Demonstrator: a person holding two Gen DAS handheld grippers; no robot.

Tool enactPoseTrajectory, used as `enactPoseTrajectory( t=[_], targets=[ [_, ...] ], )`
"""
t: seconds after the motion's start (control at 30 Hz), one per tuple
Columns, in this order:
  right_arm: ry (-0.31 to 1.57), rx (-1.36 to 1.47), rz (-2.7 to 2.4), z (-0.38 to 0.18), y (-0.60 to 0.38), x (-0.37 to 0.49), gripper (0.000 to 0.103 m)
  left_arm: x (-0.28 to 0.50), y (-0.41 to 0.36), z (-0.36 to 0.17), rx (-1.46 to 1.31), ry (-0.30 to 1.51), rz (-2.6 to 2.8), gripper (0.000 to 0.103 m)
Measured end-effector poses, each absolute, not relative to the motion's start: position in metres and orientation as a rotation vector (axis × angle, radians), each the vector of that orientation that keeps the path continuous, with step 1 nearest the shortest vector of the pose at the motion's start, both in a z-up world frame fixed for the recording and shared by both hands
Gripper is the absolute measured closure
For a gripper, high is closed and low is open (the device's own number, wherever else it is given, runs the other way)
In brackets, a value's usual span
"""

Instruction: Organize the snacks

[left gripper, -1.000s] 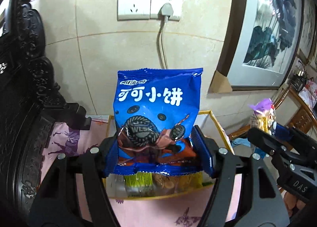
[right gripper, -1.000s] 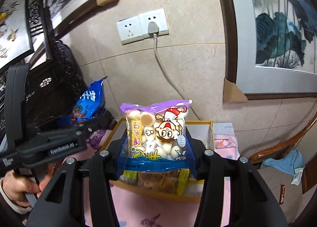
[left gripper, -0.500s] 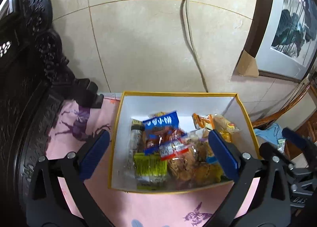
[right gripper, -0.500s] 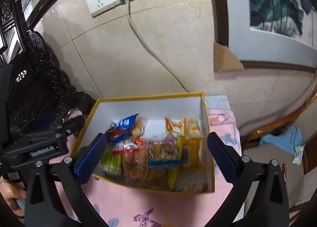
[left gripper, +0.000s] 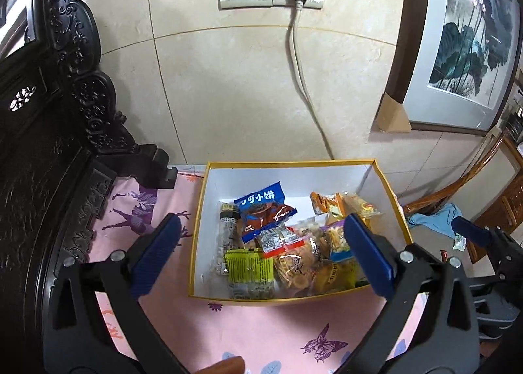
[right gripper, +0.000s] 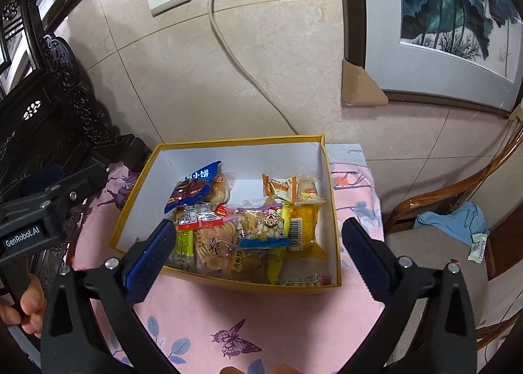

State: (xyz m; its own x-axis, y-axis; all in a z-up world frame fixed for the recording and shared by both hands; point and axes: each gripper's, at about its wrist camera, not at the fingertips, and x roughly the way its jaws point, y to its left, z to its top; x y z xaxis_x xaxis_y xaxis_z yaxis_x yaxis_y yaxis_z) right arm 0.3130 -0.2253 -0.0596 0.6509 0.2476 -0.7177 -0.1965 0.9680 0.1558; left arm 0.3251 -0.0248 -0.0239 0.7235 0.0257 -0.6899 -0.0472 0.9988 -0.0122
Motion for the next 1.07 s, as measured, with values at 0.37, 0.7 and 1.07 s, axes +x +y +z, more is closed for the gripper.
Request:
enactPoseTrajectory(
  t=[0.37,0.7,1.07],
  targets=[
    [0.847,0.055,0.261,-0.063,-0.221,0.314,0.001,0.328,-0.018,-0.031,-0.053,0.79,0.045,0.002],
    [0.854,0.047,0.252,-0.067,-0.222,0.315,0.001,0.326,-0.018,-0.031,-0.051,0.759,0.047,0.002],
    [0.853,0.044,0.25,-0.065,-0.224,0.313,0.001,0.324,-0.005,-0.039,-0.045,0.795,0.069,0.002]
  ],
)
